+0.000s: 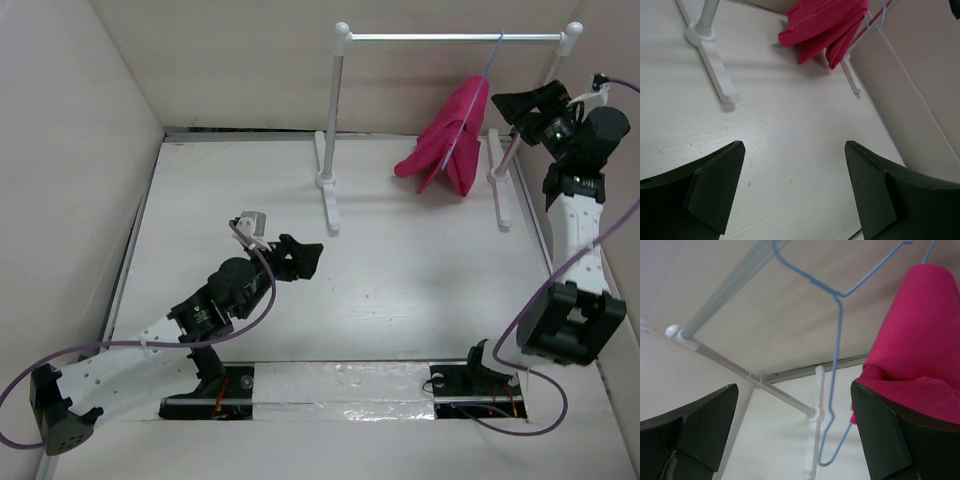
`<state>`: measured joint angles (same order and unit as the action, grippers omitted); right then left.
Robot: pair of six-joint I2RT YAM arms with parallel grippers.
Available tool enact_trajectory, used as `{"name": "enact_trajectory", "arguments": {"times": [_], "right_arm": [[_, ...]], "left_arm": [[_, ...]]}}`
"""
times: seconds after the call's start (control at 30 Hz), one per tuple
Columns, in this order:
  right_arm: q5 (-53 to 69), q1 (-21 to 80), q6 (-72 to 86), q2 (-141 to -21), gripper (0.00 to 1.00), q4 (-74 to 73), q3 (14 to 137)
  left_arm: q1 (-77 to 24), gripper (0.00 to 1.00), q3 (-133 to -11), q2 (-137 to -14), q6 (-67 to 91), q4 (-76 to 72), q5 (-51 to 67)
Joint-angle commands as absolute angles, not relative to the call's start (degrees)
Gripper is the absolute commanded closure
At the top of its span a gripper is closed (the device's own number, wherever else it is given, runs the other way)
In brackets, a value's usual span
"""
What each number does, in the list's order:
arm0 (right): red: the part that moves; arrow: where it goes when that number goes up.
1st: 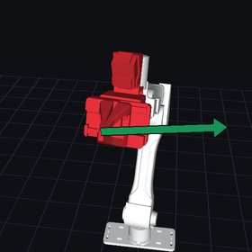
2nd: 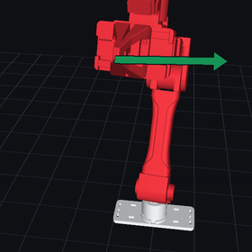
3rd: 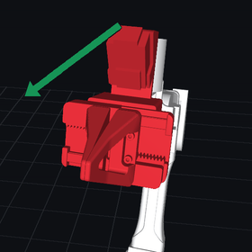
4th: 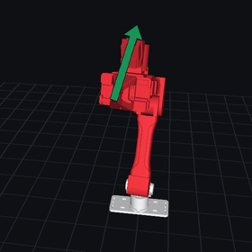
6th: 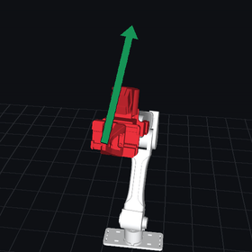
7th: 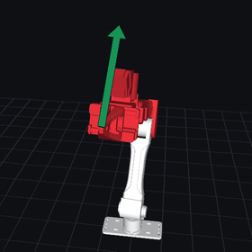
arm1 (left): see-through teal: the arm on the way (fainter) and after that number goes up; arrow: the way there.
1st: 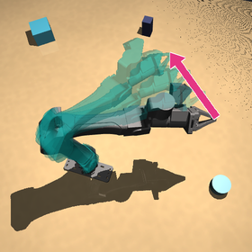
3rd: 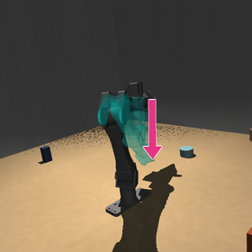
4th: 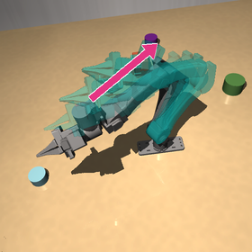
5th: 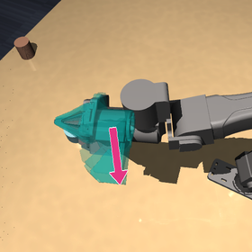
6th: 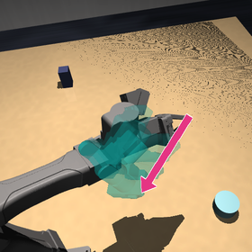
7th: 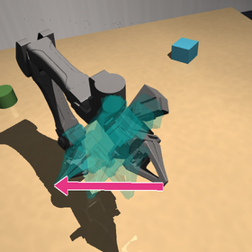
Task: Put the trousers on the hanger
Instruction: Place the hanger at the clothesline, then reset both arms
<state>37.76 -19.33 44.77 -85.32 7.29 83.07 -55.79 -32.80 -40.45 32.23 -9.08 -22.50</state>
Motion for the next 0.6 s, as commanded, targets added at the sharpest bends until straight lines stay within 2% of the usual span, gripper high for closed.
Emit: {"name": "enact_trajectory", "arguments": {"times": [0.0,0.13,0.2,0.3,0.33,0.47,0.57], "right_arm": [[36.2,-19.3,44.6,-74.6,0.0,14.0,75.1],[42.1,-18.1,50.0,-62.0,0.0,28.3,58.9],[44.5,-16.0,49.9,-56.2,0.0,30.1,50.3],[44.6,-14.2,41.9,-42.9,0.0,21.0,43.7],[43.7,-14.2,39.3,-35.8,0.0,12.9,42.7],[35.9,-13.7,32.2,-20.6,0.0,-5.6,39.5],[35.0,-12.0,26.9,-17.9,0.0,-13.4,38.4]], "left_arm": [[-56.0,0.2,-37.2,-40.3,30.8,-11.0,-22.9],[-56.0,0.2,-39.2,-38.9,30.2,-10.7,-23.8],[-56.0,0.2,-39.9,-37.0,30.1,-9.8,-24.7],[-56.0,0.19,-40.2,-33.2,29.4,-7.1,-27.8],[-56.0,0.19,-40.1,-32.1,29.6,-6.2,-29.9],[-56.5,0.18,-35.4,-25.9,31.7,-4.9,-31.0],[-56.5,0.18,-32.3,-22.5,33.7,-4.0,-30.7]]}}
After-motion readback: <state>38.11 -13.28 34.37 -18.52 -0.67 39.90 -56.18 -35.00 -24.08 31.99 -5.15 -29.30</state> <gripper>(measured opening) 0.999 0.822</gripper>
